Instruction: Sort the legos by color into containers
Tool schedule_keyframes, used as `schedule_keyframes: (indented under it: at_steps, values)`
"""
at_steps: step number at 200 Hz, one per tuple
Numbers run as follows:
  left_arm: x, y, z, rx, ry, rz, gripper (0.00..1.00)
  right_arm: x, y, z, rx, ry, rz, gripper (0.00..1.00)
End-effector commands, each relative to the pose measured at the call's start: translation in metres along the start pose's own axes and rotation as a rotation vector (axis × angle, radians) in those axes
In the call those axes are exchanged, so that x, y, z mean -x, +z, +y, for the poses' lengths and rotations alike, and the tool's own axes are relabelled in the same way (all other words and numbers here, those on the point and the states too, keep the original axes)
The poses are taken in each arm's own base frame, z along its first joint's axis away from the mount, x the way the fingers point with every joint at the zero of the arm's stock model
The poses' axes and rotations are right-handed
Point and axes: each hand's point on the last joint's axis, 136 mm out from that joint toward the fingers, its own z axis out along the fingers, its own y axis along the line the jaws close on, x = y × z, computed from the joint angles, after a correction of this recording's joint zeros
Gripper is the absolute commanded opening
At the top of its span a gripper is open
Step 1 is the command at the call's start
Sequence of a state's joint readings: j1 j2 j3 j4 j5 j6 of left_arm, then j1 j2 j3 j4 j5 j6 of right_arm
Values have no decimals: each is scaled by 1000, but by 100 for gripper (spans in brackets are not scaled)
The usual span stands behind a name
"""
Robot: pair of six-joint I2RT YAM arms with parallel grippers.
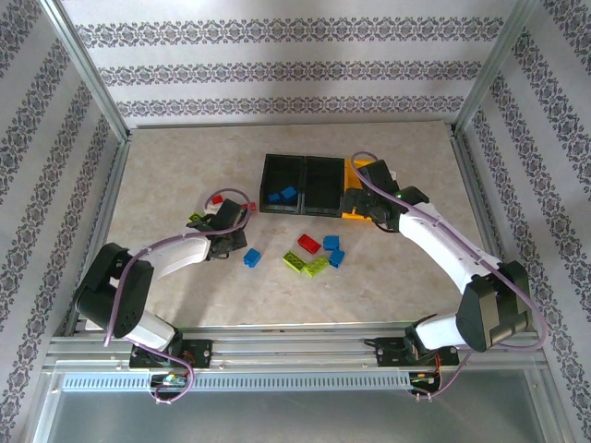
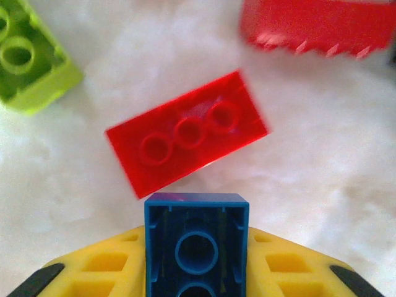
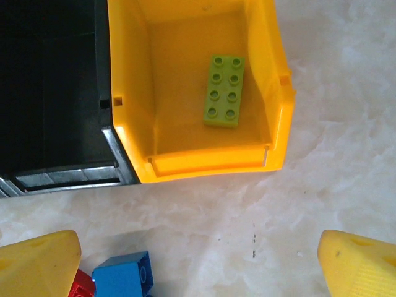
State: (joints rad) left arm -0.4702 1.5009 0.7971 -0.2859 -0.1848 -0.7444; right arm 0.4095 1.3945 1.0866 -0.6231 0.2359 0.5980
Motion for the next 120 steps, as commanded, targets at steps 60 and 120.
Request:
schedule_keyframes:
  at_steps: [60, 120]
  values:
    - [75, -37, -89, -238, 168, -135, 27, -32, -16, 3, 9, 61, 8, 98]
    - [92, -13, -149, -312, 303, -74, 27, -68, -12, 8, -3, 96, 53, 98]
